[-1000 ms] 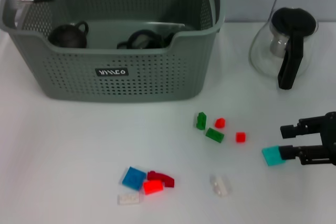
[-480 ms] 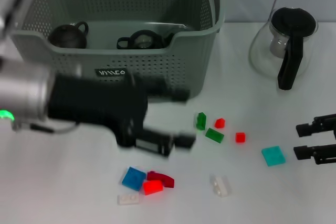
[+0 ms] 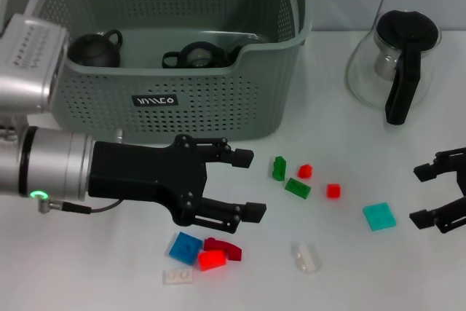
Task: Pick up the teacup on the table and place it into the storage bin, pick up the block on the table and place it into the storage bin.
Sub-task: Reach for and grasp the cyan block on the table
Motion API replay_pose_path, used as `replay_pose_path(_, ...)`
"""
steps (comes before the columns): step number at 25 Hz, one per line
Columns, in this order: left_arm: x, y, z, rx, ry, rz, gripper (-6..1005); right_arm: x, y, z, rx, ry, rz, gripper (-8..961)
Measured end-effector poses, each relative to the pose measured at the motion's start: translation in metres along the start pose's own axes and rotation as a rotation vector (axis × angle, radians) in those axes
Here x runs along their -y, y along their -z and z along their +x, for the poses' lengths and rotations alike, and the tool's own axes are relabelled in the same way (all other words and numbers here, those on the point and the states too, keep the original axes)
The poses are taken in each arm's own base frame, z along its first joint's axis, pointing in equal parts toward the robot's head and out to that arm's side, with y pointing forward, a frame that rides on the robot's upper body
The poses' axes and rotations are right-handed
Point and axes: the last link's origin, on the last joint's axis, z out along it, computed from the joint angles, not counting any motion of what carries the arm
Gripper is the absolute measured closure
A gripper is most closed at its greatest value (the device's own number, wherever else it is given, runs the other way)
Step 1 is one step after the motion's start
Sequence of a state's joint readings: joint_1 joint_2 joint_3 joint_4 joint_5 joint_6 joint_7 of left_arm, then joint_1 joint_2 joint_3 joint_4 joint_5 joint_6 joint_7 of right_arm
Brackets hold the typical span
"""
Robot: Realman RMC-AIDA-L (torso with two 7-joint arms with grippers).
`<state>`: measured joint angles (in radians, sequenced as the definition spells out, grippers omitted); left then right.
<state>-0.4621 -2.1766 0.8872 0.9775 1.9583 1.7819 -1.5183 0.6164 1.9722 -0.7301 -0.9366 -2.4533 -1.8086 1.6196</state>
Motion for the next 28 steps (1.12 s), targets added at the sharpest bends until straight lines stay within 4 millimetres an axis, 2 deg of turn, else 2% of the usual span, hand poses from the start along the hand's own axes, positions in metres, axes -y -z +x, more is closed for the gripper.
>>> replay_pose_path(5,0.000,-0.004,-0.014,0.028,-0.062,-0.002,146,0.003,-0.015,-0.018,-0.170,0.100,0.025,3)
replay_pose_path(13,-0.005,-0.006,-0.031,0.089,-0.126,-0.025,150,0.002,-0.054,-0.054,-0.425,0.268,0.059,6)
replay_pose_path(28,-0.005,0.000,-0.042,0.068,-0.108,0.015,152,-0.003,-0.101,-0.061,-0.569,0.387,0.110,15)
